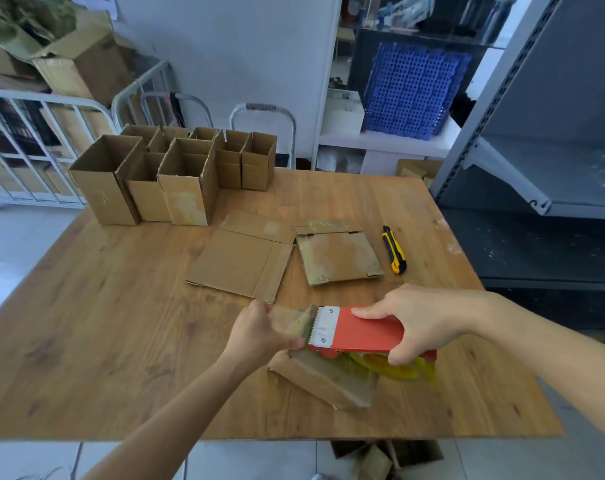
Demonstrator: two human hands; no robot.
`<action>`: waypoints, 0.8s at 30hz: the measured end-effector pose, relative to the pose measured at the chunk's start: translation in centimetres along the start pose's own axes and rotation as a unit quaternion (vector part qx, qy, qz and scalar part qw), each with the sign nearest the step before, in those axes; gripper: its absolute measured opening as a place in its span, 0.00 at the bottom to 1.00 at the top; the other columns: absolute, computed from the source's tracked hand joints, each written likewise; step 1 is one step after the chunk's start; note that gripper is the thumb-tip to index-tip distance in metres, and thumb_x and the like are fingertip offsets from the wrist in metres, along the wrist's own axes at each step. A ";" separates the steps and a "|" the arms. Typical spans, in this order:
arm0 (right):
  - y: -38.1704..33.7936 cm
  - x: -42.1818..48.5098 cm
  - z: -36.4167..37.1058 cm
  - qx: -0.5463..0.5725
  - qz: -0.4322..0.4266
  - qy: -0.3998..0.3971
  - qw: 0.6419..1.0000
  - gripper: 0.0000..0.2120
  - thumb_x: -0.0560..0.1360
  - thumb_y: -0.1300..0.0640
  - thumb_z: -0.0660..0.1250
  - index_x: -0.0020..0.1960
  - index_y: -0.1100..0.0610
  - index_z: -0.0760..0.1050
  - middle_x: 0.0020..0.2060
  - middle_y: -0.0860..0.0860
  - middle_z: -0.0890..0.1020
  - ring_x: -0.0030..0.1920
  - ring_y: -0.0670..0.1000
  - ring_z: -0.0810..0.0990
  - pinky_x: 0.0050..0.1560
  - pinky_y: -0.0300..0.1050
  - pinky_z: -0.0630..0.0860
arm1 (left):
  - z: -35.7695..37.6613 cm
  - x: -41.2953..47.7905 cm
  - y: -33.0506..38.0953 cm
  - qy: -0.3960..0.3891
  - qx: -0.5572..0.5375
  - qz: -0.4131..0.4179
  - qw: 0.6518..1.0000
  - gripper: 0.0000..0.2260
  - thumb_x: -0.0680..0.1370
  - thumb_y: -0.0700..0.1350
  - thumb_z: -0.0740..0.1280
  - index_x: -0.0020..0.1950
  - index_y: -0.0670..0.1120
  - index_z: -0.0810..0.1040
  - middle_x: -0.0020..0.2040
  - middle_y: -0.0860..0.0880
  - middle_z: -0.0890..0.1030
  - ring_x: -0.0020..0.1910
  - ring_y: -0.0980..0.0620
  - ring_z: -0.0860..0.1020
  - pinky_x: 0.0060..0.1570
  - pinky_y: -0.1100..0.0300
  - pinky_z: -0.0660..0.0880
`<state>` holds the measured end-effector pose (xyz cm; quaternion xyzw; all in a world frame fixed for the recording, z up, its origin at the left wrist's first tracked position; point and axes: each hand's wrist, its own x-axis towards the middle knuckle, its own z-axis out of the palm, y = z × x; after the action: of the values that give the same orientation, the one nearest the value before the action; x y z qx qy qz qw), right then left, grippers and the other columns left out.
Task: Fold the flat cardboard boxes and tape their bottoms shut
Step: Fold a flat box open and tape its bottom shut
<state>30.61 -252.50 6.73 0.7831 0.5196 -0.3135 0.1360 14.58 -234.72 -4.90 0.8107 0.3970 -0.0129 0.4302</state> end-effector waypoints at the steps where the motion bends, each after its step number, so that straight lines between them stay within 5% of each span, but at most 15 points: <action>1: -0.1 0.1 0.1 -0.004 0.002 -0.003 1.000 0.41 0.71 0.44 0.70 0.78 0.40 0.53 0.45 0.42 0.68 0.44 0.46 0.72 0.44 0.41 0.73 | -0.1 0.1 0.0 -0.014 -0.016 -0.010 1.000 0.32 0.62 0.52 0.81 0.58 0.46 0.70 0.52 0.53 0.74 0.51 0.54 0.73 0.41 0.64 0.69; 5: -0.1 0.1 0.1 -0.007 0.006 -0.008 1.000 0.40 0.72 0.45 0.69 0.78 0.40 0.52 0.46 0.43 0.68 0.45 0.48 0.72 0.46 0.44 0.74 | -0.4 1.0 -0.6 -0.035 -0.148 -0.041 0.988 0.14 0.75 0.55 0.71 0.46 0.45 0.74 0.41 0.53 0.75 0.42 0.54 0.74 0.40 0.61 0.71; 7: 0.0 0.0 0.1 -0.004 0.008 -0.010 1.000 0.40 0.72 0.45 0.69 0.78 0.40 0.52 0.47 0.44 0.68 0.48 0.48 0.73 0.48 0.45 0.74 | -0.1 1.7 -1.2 -0.012 -0.171 -0.060 0.983 0.15 0.79 0.52 0.64 0.41 0.41 0.75 0.36 0.49 0.75 0.36 0.52 0.73 0.38 0.59 0.70; 11: -0.1 -0.1 0.2 0.002 0.008 -0.009 1.000 0.40 0.72 0.46 0.69 0.78 0.40 0.52 0.47 0.45 0.69 0.48 0.49 0.74 0.48 0.46 0.75 | 2.2 2.0 -2.2 -0.016 -0.175 -0.079 0.981 0.10 0.77 0.45 0.68 0.39 0.41 0.76 0.34 0.48 0.78 0.33 0.53 0.74 0.34 0.59 0.72; 18: -0.3 -0.1 0.0 -0.003 0.005 -0.007 1.000 0.40 0.72 0.47 0.69 0.78 0.41 0.52 0.44 0.42 0.66 0.48 0.49 0.73 0.49 0.46 0.75 | 4.2 1.1 -1.2 0.060 -0.119 -0.036 0.990 0.04 0.77 0.46 0.68 0.43 0.47 0.77 0.40 0.52 0.79 0.40 0.55 0.76 0.37 0.61 0.72; 21: -0.5 -0.1 0.0 -0.001 0.003 -0.007 1.000 0.40 0.72 0.47 0.69 0.78 0.41 0.52 0.44 0.42 0.66 0.49 0.49 0.73 0.50 0.47 0.75 | 4.5 0.7 -1.1 0.080 -0.106 -0.018 0.991 0.03 0.77 0.46 0.67 0.46 0.46 0.78 0.42 0.52 0.79 0.45 0.52 0.77 0.45 0.56 0.77; 24: -0.5 -0.1 0.1 -0.003 0.002 -0.006 1.000 0.40 0.72 0.47 0.69 0.78 0.42 0.52 0.44 0.42 0.65 0.48 0.48 0.72 0.49 0.46 0.74 | 4.1 1.0 -1.8 0.062 -0.077 -0.045 0.994 0.21 0.75 0.52 0.70 0.66 0.47 0.73 0.61 0.46 0.76 0.60 0.47 0.75 0.57 0.52 0.75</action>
<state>30.15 -252.40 6.78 0.7820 0.5178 -0.3166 0.1418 15.45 -236.42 -9.11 0.7558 0.4586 0.0488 0.4649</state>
